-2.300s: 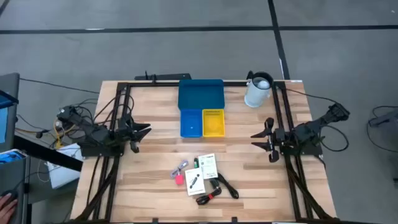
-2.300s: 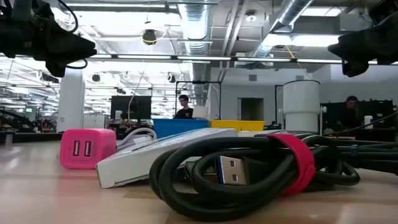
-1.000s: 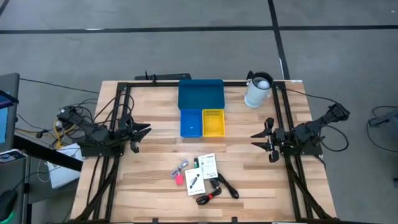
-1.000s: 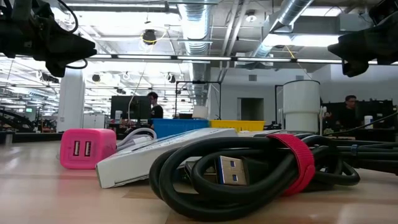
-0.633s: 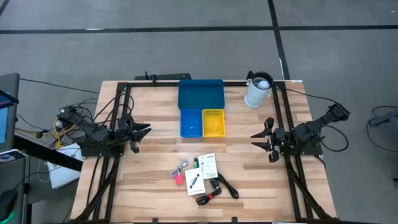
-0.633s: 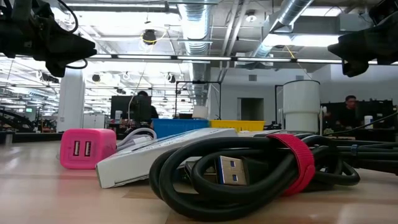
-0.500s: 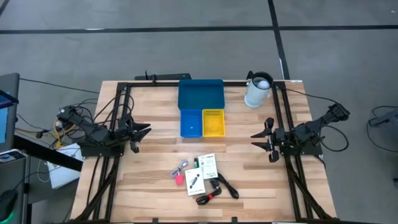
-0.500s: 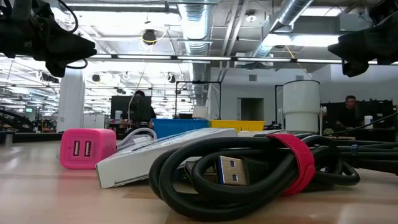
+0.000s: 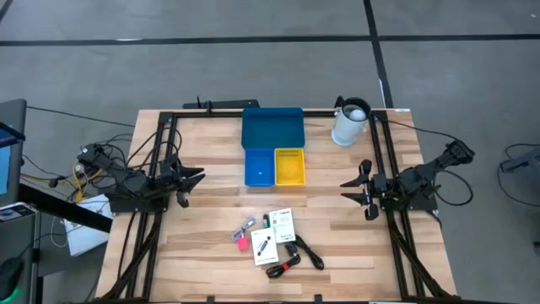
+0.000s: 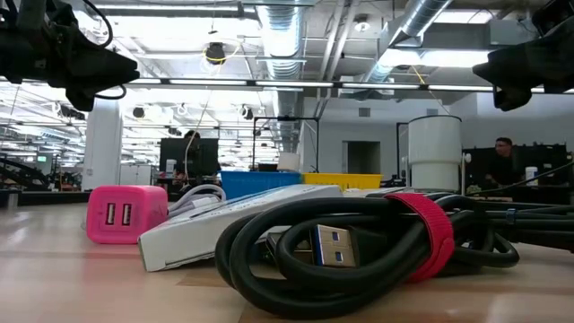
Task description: Pick and place items into bin
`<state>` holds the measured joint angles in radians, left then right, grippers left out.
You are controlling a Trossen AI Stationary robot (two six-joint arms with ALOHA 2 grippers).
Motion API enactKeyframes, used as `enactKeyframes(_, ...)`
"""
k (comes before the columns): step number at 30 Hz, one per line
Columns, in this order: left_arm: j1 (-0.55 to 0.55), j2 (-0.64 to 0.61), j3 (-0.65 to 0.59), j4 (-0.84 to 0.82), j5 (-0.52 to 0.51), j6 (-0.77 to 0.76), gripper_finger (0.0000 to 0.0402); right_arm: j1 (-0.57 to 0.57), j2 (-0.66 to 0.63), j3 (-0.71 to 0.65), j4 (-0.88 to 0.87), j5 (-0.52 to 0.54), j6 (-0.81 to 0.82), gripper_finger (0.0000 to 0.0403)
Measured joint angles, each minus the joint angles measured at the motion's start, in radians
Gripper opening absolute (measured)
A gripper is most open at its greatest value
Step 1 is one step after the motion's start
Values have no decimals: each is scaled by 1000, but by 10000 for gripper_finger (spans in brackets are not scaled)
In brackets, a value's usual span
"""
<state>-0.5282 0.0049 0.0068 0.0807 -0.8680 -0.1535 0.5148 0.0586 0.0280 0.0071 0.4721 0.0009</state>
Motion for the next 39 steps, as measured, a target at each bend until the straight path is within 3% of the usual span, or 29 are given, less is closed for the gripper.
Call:
enactKeyframes(37, 0, 0, 0, 0, 0, 0, 95, 0, 0, 0, 0, -1, 1, 121)
enactKeyframes(39, 0, 0, 0, 0, 0, 0, 95, 0, -7, 0, -1, -58, 23, 121)
